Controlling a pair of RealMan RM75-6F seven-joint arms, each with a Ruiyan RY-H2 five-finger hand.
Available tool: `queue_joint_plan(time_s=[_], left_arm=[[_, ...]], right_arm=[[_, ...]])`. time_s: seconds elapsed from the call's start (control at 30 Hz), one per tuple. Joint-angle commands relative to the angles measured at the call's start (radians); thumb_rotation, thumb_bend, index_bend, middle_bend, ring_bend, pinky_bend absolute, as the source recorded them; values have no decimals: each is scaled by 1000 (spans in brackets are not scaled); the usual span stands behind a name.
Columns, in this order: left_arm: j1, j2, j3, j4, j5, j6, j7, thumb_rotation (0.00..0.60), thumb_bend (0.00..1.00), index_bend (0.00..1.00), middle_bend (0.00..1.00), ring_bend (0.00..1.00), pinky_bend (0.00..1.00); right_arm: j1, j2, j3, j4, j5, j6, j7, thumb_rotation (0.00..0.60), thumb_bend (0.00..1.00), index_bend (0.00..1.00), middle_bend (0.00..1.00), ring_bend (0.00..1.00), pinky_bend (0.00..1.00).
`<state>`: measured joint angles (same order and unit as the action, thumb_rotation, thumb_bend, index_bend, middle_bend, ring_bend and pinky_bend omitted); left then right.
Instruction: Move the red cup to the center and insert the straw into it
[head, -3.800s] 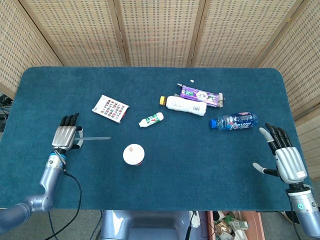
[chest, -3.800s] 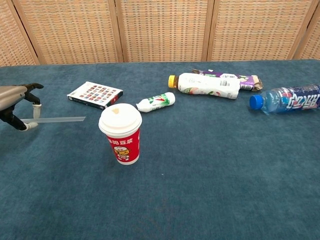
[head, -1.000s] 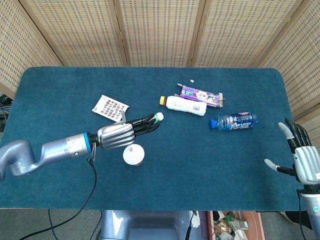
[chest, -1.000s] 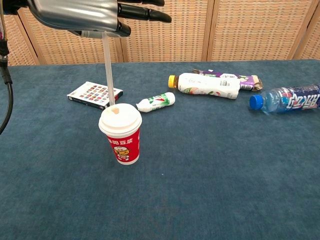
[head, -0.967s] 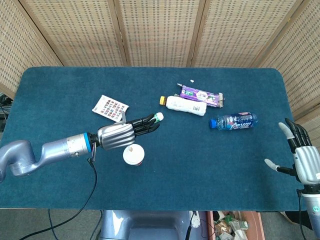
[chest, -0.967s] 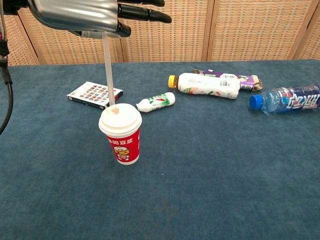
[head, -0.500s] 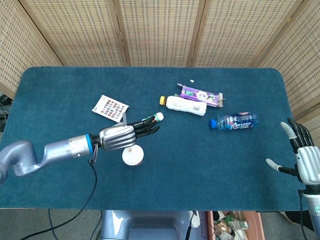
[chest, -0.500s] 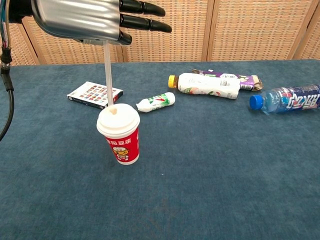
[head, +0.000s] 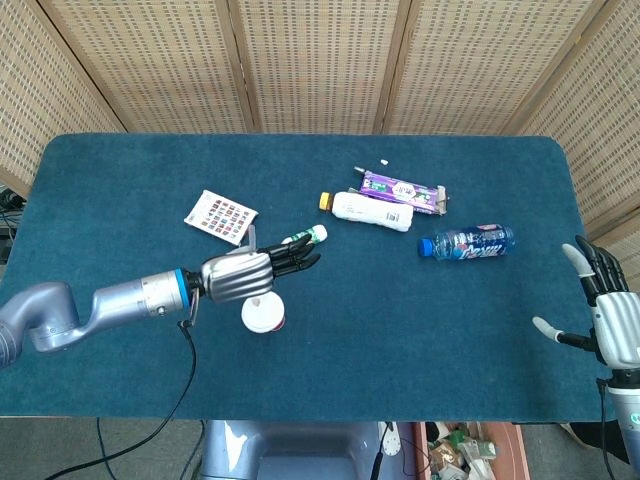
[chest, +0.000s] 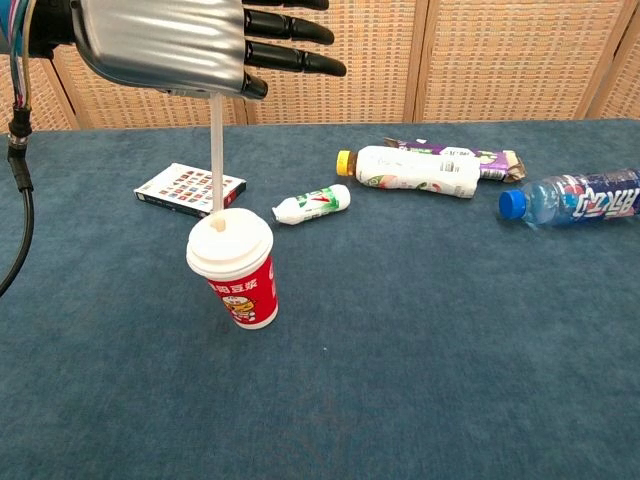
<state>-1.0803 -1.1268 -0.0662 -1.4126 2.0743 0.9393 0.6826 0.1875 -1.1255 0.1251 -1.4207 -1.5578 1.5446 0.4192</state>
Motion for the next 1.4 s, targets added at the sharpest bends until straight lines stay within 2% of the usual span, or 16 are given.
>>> queue_joint_plan(time_s=[0.03, 0.3, 0.67, 1.4], left_arm=[[0, -10, 1, 1, 5, 0, 21, 600, 409, 642, 0, 0, 0], [25, -28, -25, -39, -39, -34, 143, 600, 409, 642, 0, 0, 0], [49, -69, -27, -86, -72, -89, 271, 600, 410, 642, 0, 0, 0], [80, -156, -8, -71, -92, -104, 349, 600, 411, 641, 0, 0, 0]], right_arm=[[0, 0, 0, 0, 0, 0, 0, 600, 0, 0, 0, 0, 0], [-1, 2, 1, -2, -1, 1, 2, 600, 0, 0, 0, 0, 0], [-3, 5, 2, -6, -5, 7, 4, 600, 0, 0, 0, 0, 0], [-8, 14, 5, -10, -9, 18, 22, 600, 0, 0, 0, 0, 0]])
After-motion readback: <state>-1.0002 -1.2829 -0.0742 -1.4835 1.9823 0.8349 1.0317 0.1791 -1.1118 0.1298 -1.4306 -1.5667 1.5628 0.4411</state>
